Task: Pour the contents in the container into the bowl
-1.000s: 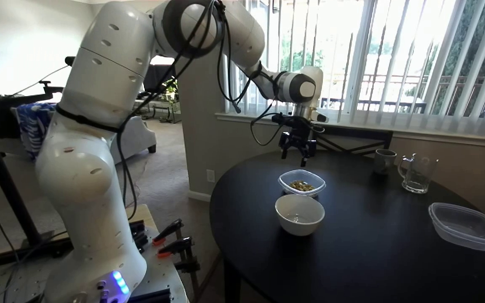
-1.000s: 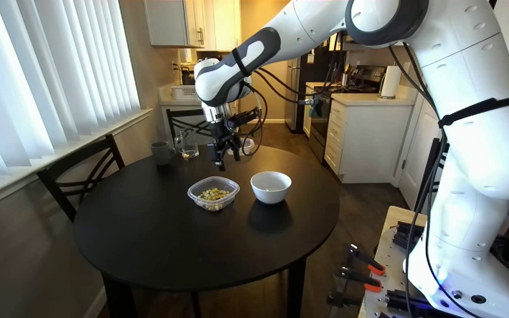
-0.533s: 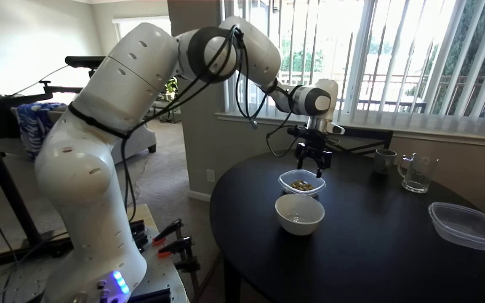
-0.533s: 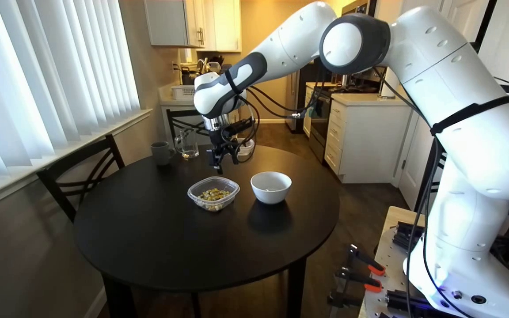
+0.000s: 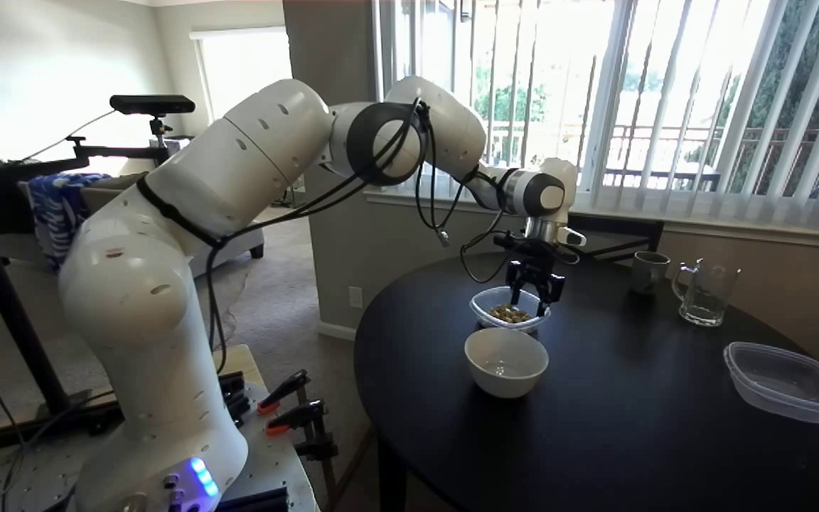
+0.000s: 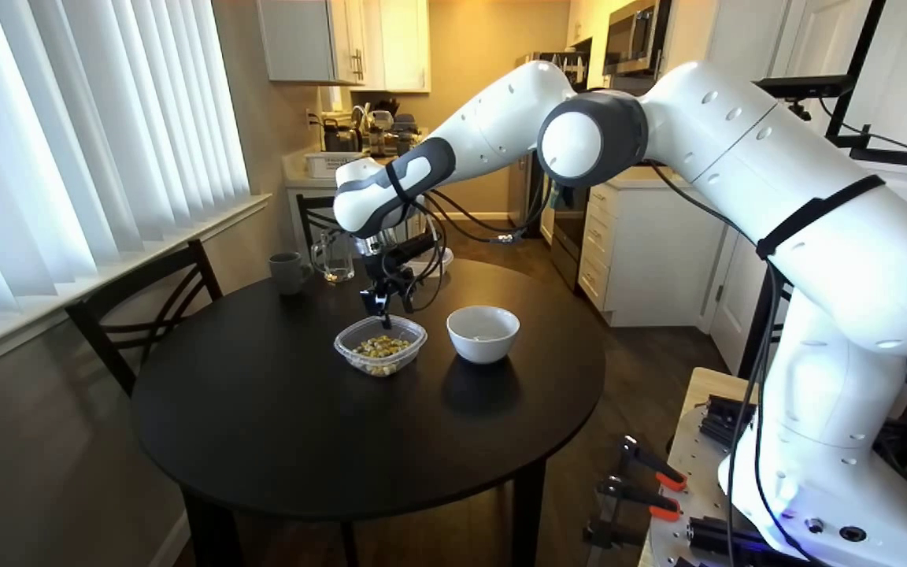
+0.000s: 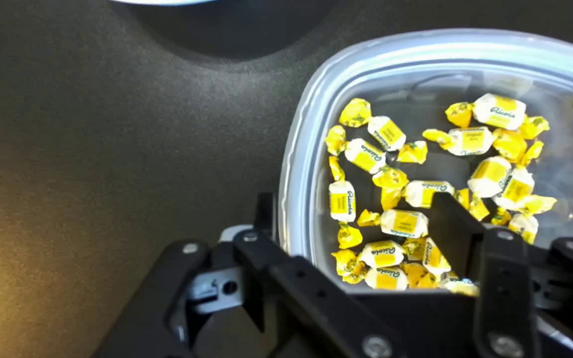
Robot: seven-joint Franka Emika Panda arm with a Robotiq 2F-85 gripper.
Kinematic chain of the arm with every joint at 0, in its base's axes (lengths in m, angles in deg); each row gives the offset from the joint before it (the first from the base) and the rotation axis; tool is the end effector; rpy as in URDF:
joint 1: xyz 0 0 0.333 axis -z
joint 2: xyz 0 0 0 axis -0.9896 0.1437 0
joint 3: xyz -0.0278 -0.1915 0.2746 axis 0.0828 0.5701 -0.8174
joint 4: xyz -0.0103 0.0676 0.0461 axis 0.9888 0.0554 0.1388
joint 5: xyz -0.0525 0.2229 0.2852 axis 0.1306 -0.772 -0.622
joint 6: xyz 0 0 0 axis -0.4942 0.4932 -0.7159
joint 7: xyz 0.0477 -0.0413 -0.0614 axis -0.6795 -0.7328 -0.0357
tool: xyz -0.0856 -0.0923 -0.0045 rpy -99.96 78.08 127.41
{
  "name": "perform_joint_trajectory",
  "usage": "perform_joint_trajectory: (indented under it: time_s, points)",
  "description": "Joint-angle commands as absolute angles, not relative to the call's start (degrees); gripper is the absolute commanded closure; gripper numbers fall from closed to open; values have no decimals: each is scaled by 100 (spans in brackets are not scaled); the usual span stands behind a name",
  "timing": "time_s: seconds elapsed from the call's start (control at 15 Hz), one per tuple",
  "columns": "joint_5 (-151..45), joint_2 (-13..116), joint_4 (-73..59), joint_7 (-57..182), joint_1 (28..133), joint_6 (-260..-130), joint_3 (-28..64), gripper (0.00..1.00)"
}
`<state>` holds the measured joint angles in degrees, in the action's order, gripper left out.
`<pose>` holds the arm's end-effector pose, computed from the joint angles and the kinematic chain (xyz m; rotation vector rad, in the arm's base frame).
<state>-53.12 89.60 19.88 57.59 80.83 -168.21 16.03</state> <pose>0.7314 -0.0119 0.2136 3.0518 0.0151 -0.3169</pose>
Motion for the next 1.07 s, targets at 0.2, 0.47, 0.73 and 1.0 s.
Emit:
perform_joint_trajectory:
  time_s: [0.2, 0.47, 0.73, 1.0]
  points:
    - [-5336, 9563, 2825, 5811, 8181, -16385, 1608, 71]
    - [-5367, 9739, 3079, 5782, 8261, -16250, 1600, 95]
    - [-5381, 9796, 3272, 5779, 8305, -16128, 1587, 96]
    - [-5381, 9692, 3234, 5794, 8284, -16141, 1615, 98]
